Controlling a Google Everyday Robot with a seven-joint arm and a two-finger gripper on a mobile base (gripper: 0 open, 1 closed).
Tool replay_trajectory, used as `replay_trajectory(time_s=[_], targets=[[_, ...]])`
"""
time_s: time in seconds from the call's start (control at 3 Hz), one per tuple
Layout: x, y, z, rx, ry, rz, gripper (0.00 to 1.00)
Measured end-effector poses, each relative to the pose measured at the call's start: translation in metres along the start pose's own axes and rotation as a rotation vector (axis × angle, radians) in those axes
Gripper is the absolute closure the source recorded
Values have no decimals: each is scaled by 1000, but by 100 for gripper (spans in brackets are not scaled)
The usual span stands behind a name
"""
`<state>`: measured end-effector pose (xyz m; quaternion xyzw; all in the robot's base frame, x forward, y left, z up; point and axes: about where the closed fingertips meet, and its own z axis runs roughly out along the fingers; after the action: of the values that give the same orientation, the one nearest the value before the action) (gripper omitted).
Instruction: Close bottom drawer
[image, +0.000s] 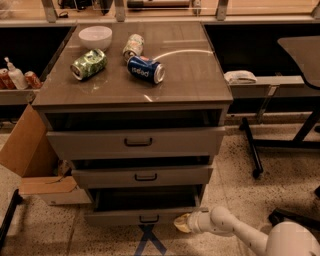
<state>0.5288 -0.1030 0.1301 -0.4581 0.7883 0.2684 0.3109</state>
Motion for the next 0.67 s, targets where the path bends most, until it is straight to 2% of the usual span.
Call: replay_trajectory(time_s=[0.33,0.67], targets=[[0,-2,4,-4,-6,-4,100],[-3,-20,19,7,-42,-26,100]])
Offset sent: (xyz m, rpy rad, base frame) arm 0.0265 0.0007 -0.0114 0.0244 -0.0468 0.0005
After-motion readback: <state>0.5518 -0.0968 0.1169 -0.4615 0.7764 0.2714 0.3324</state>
